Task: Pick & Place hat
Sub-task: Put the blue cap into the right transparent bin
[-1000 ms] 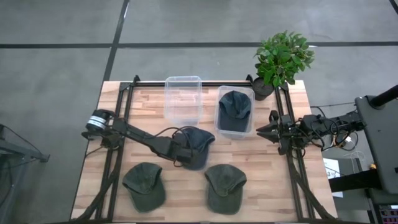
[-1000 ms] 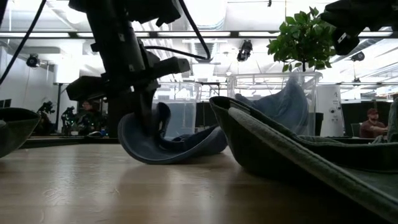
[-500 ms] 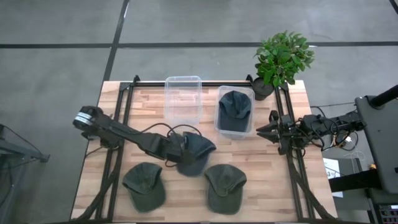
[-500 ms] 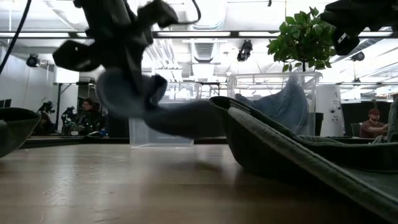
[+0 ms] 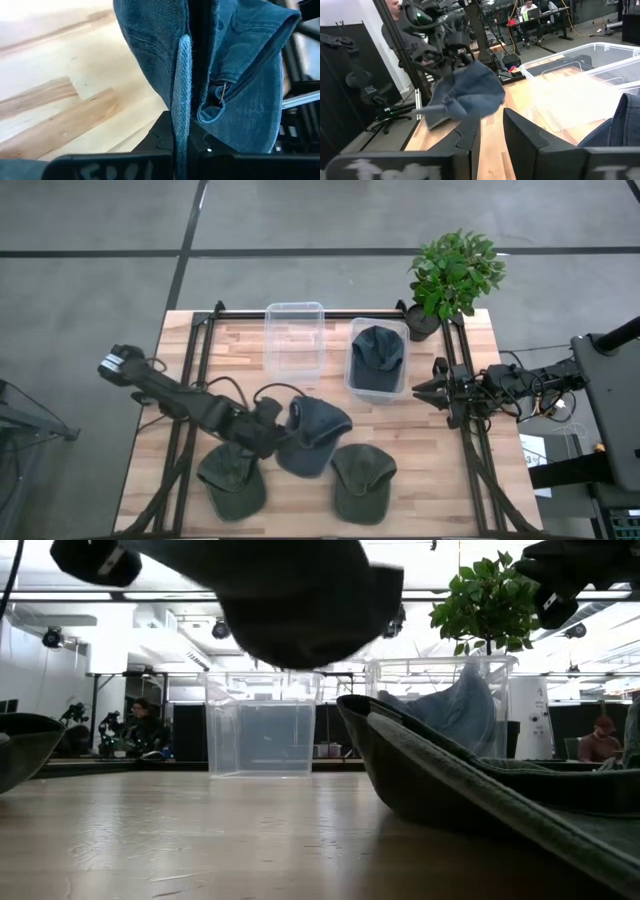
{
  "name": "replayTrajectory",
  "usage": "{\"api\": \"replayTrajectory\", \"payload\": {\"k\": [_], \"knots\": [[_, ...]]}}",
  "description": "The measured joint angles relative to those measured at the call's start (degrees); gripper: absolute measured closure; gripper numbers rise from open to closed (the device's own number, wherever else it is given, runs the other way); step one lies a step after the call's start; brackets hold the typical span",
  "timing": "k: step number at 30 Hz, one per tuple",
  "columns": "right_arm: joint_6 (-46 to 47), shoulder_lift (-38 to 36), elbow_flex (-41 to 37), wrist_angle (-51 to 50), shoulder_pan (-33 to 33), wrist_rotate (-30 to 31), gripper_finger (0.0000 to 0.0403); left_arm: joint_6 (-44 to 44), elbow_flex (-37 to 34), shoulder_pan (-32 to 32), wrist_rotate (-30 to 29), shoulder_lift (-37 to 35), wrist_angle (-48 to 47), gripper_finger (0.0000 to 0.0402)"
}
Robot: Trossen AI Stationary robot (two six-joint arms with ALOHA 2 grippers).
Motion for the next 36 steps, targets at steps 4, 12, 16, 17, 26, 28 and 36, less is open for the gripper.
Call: {"api": "replayTrajectory", "payload": {"k": [4, 12, 16, 17, 26, 28, 36], "knots": [[0.07, 0.09, 0.00, 0.01, 0.01, 0.00, 0.0321, 0.10, 0.06, -0.86, -3.79, -1.94, 1.37, 0.0397], [5.00, 0.09, 0.00, 0.12, 0.00, 0.04, 0.0334, 5.14, 0.04, -0.97, -6.37, -2.66, 9.70, 0.0397], [7.87, 0.09, 0.00, 0.10, 0.01, 0.07, 0.0333, 9.93, 0.04, -0.56, -6.30, -2.66, 14.12, 0.0397], [7.85, 0.11, 0.00, 0.10, 0.01, 0.07, 0.0331, 11.39, 0.04, -0.52, -6.30, -2.66, 14.94, 0.0397], [7.61, 0.11, 0.00, 0.10, -0.01, 0.11, 0.0321, 37.41, -0.03, 0.97, -0.40, -2.73, 22.85, 0.0397], [7.60, 0.11, 0.00, 0.09, 0.01, 0.12, 0.0322, 42.78, -0.03, 1.41, 1.86, -2.73, 26.68, 0.0397], [7.35, 0.11, 0.00, 0.08, -0.02, 0.68, 0.0334, 45.26, -0.27, 3.93, 5.19, -2.82, 29.42, 0.0397]]}}
